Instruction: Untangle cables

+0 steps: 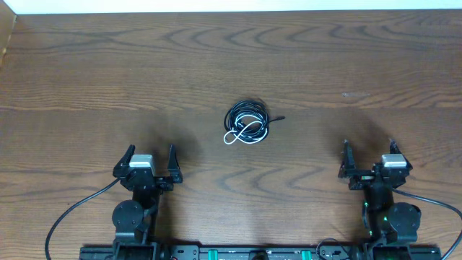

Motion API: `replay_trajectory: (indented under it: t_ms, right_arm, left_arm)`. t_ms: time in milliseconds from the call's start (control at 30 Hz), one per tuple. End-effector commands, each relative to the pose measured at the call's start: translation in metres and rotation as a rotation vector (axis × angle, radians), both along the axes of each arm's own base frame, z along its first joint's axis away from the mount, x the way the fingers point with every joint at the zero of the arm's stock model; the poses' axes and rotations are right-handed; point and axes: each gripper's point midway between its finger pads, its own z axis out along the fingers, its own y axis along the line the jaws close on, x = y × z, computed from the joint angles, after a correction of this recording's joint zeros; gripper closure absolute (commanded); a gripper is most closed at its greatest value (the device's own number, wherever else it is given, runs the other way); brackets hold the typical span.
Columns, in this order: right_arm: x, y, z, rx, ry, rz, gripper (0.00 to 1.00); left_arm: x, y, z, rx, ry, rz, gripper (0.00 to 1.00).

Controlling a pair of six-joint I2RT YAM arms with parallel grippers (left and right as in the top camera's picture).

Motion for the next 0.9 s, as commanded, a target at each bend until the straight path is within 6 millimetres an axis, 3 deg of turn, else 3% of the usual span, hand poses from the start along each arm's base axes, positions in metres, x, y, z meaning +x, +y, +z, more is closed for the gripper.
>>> replay_trajectory:
  t_ms: [0,100,167,233,367,467,633,767,867]
  right_arm:
    - [-0.002,0.021,0.015,0.117,-0.054,0.122,0.01]
    - [-0.006,0.040,0.023,0.189,-0.069,0.241,0.01]
    - [-0.014,0.054,0.051,0.268,-0.160,0.342,0.01]
    - [-0.030,0.065,0.092,0.257,-0.327,0.436,0.01]
    - [-0.055,0.053,0.160,0.167,-0.580,0.385,0.01]
    - [-0.054,0.050,0.188,0.061,-0.518,0.329,0.01]
    - [-0.025,0.051,0.205,-0.026,-0.177,0.304,0.01]
    - [0.006,0.051,0.191,-0.025,0.190,0.314,0.01]
    - [0.019,0.066,0.180,0.032,0.386,0.402,0.01]
  left_arm:
    - [-0.001,0.005,-0.015,0.021,0.051,0.029,0.02]
    - [-0.001,0.005,-0.015,0.021,0.051,0.029,0.02]
    - [-0.001,0.005,-0.015,0.021,0.051,0.029,0.02]
    - [-0.001,0.005,-0.015,0.021,0.051,0.029,0.02]
    - [-0.001,0.005,-0.015,0.021,0.051,0.029,0.02]
    - [-0.001,0.005,-0.015,0.021,0.051,0.029,0.02]
    - [-0.001,0.000,-0.014,0.016,0.048,0.001,0.02]
    - [-0.002,-0.007,-0.013,-0.038,0.046,-0.036,0.02]
    - [-0.001,-0.015,-0.002,-0.111,0.005,-0.072,0.02]
